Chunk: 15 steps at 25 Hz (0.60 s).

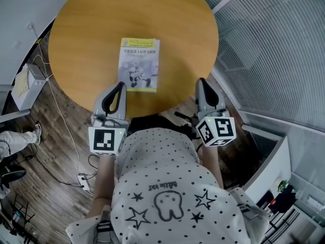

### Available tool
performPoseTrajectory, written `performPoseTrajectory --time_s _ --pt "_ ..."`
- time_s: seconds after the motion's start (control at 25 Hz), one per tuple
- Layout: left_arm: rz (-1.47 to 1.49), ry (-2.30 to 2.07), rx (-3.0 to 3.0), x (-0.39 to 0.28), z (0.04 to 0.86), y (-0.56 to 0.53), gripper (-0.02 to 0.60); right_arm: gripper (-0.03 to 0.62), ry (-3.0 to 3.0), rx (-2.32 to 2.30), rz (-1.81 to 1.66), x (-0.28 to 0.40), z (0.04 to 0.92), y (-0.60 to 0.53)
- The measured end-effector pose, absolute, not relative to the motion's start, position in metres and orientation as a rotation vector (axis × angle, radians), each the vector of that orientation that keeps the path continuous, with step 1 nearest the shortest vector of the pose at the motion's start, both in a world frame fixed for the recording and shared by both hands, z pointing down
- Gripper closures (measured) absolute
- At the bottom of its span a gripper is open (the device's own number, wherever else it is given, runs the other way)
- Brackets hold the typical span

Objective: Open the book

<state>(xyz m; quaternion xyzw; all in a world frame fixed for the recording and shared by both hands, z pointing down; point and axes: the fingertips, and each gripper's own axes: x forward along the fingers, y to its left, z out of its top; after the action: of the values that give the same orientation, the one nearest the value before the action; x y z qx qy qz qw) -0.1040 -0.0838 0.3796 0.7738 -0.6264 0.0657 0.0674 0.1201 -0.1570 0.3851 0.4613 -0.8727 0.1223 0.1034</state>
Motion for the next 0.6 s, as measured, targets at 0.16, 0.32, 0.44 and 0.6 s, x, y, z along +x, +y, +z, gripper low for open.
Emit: performPoseTrajectory --time_s 0.16,0.32,0.44,0.6 --pt "0.281 -1.841 2.388 -0.091 0.389 -0.087 0.563 0.591 -2.572 1.378 0.362 0.126 0.385 -0.156" --pt "0.447 -1.787 2.440 -0.074 0.402 -0.092 0.453 0.591 -2.554 1.406 0.372 0.136 0.385 -0.152" --pt "0.575 -1.751 2.492 -0.060 0.412 -0.095 0.446 0.591 -2.531 1.436 0.384 0.148 0.387 -0.148" --pt "0.720 -1.694 2.498 -0.047 0.438 -0.100 0.405 0.591 -2.503 1.474 0.393 0.161 0.390 -0.146"
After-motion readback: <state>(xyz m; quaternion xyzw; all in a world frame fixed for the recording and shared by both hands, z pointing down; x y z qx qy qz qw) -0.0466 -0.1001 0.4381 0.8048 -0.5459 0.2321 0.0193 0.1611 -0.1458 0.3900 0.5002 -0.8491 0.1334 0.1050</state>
